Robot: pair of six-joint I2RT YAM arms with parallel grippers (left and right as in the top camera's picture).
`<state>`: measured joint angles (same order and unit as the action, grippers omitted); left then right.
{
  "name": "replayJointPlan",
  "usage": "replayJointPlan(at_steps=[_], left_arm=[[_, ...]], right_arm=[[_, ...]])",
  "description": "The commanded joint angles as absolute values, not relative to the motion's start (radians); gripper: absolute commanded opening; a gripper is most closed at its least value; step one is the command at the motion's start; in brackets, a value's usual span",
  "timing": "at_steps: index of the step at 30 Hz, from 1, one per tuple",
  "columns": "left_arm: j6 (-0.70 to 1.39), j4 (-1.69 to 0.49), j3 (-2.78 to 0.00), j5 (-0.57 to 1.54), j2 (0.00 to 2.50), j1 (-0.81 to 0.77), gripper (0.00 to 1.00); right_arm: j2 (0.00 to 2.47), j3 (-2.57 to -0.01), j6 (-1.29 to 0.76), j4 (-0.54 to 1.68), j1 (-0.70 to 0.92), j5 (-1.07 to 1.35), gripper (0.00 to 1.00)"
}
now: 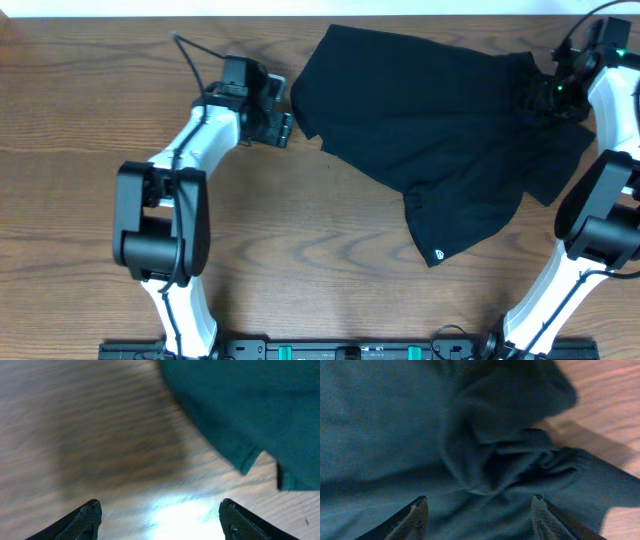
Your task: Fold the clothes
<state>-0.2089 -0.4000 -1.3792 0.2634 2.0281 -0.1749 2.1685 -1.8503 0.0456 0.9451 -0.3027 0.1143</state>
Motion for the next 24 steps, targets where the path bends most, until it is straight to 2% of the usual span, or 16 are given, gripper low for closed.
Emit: replayJointPlan(at_steps=[1,12,20,22,24], left_arm=[[-0.310,-0.361,-1.376,0.288,2.054,-0.216,0.77],[-0.319,-0.284,-1.377,0.287,2.122,-0.273,0.77],[-0.374,-0.229,-1.377,0.282,2.183,-0.273,0.71],[-0.374,-0.204,-1.376,0.280,2.198,-0.273,0.65],[-0.374,-0.183,-1.376,0.280,2.213,-0.273,0.47]], right_arm=[[2.166,-1.843,0.054,0.944,-0.295,0.132,0.64],[2.166,-1.843,0.054,0.945,-0.294,0.132,0.65],[2.166,-1.843,0.054,0.947,-0.294,0.132,0.65],[2.166,-1.843,0.054,0.947,-0.294,0.132,0.65],[2.166,-1.843,0.053,0.950,-0.294,0.132,0.65]])
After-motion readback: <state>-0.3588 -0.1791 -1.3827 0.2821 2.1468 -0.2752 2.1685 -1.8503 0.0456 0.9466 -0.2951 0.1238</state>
